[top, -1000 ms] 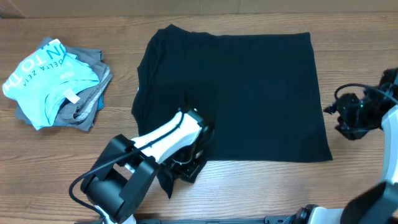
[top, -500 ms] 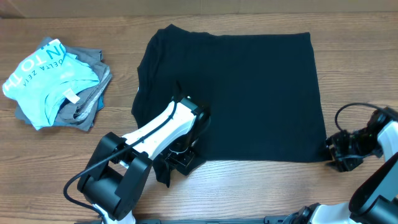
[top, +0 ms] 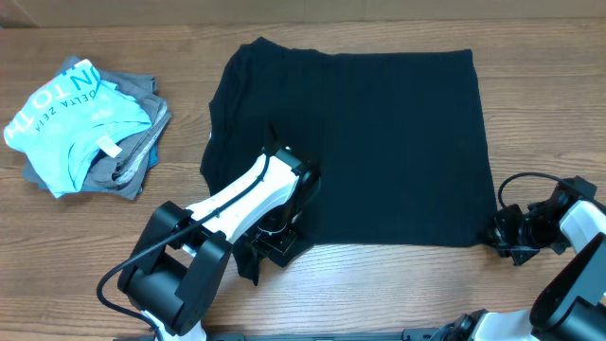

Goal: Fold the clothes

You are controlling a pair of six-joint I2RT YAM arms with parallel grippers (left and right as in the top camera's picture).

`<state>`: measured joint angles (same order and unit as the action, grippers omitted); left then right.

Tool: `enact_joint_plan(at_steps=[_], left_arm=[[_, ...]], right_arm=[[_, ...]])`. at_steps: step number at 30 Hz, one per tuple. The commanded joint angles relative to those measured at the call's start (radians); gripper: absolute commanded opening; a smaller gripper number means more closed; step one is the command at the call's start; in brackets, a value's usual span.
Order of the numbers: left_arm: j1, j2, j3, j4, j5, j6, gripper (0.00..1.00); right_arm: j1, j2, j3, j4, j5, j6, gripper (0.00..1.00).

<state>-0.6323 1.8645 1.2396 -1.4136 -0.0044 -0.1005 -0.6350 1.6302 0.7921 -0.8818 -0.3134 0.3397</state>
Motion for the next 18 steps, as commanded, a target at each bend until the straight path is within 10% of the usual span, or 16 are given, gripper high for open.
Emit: enact_joint_plan(at_steps=[1, 18], left_arm=[[0.005, 0.009, 0.019, -0.008, 0.005, 0.007, 0.04], [0.013, -0.029, 0.043, -0.055, -0.127, -0.034, 0.04]], right_arm=[[0.0, 0.01, 0.004, -0.025, 0.013, -0.004, 0.07], [0.0, 0.008, 0.205, -0.238, 0.024, -0.007, 0.04]])
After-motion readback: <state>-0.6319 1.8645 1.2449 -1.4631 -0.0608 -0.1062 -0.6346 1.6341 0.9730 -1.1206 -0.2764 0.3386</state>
